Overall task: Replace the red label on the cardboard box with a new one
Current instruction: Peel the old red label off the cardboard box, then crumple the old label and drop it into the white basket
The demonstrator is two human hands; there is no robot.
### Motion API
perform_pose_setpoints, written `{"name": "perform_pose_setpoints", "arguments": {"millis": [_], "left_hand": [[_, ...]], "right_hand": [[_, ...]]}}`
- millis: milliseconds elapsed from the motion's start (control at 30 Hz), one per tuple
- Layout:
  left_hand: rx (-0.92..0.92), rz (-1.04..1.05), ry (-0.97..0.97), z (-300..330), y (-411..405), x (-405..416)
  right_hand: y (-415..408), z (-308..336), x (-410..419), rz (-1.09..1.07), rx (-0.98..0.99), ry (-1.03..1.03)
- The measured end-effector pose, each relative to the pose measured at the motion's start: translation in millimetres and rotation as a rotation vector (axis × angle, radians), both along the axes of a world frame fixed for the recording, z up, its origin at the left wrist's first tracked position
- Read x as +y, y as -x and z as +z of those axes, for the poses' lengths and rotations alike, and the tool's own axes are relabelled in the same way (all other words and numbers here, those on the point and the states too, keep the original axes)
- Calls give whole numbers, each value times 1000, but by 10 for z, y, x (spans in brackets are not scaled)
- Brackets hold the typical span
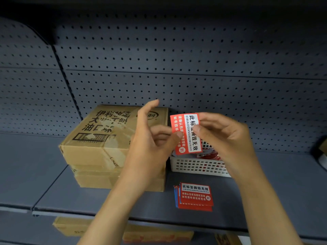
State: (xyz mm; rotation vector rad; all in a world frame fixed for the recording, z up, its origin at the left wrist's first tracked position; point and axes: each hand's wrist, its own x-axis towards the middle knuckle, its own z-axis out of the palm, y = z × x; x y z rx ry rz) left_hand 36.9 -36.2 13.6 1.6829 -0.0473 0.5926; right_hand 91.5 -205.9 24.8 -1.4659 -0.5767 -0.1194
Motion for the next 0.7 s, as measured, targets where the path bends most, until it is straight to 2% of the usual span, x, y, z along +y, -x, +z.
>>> {"name": "perform_pose_setpoints", "arguments": {"millis": [167,267,367,467,700], "left_hand": [[-26,-63,11,48,-1,8],[-52,-63,-166,43,16,20],[-66,47,-438,36,39,30],[-114,157,-579,44,40,37],[-273,196,-558,39,-36,-66]], "right_hand": [[-6,7,-19,-60,-12,85],[12,15,25,-69,34,68],[20,-3,37,-98,51,106],[46,24,-8,-92,68,151],[108,47,-49,-199,-133,235]]}}
